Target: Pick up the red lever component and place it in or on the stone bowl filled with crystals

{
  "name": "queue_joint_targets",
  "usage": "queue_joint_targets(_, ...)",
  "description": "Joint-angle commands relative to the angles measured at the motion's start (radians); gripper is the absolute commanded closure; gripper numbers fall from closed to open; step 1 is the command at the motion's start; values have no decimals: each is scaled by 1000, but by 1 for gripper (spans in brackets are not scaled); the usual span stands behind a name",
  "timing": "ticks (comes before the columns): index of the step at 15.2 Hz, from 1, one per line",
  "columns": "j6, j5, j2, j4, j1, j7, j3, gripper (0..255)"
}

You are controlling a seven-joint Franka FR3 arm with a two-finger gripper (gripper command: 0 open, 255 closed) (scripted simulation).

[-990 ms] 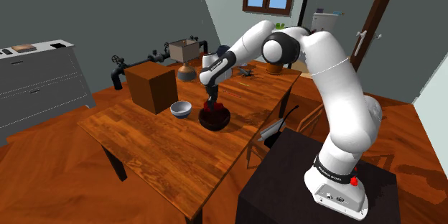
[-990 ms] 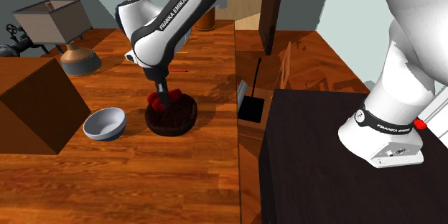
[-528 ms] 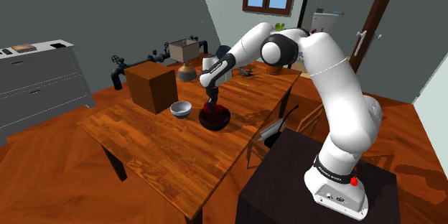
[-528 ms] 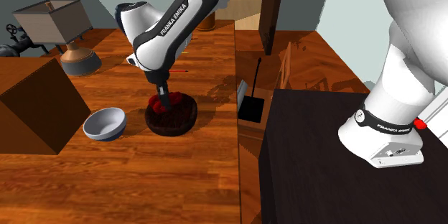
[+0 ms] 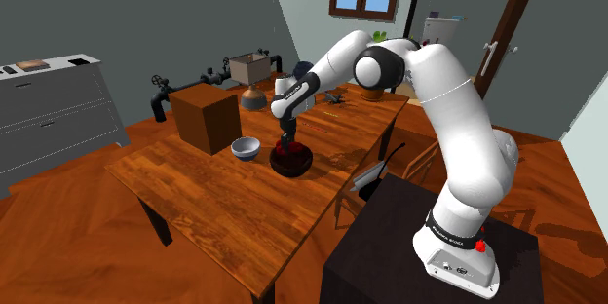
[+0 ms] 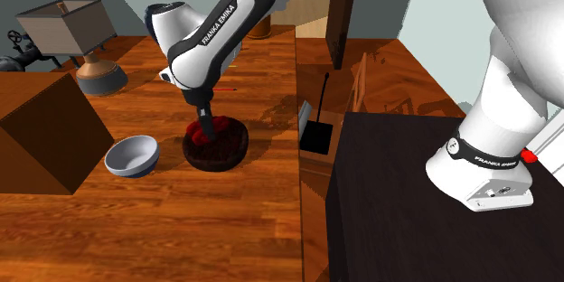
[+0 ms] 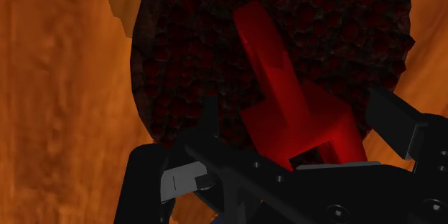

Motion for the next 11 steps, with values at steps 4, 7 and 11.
queue_joint_targets(4,-84,-3,-80,4,4,2,-2,0)
queue_joint_targets(7,-84,-3,-80,4,4,2,-2,0)
queue_joint_targets(11,-84,-3,-80,4,4,2,-2,0)
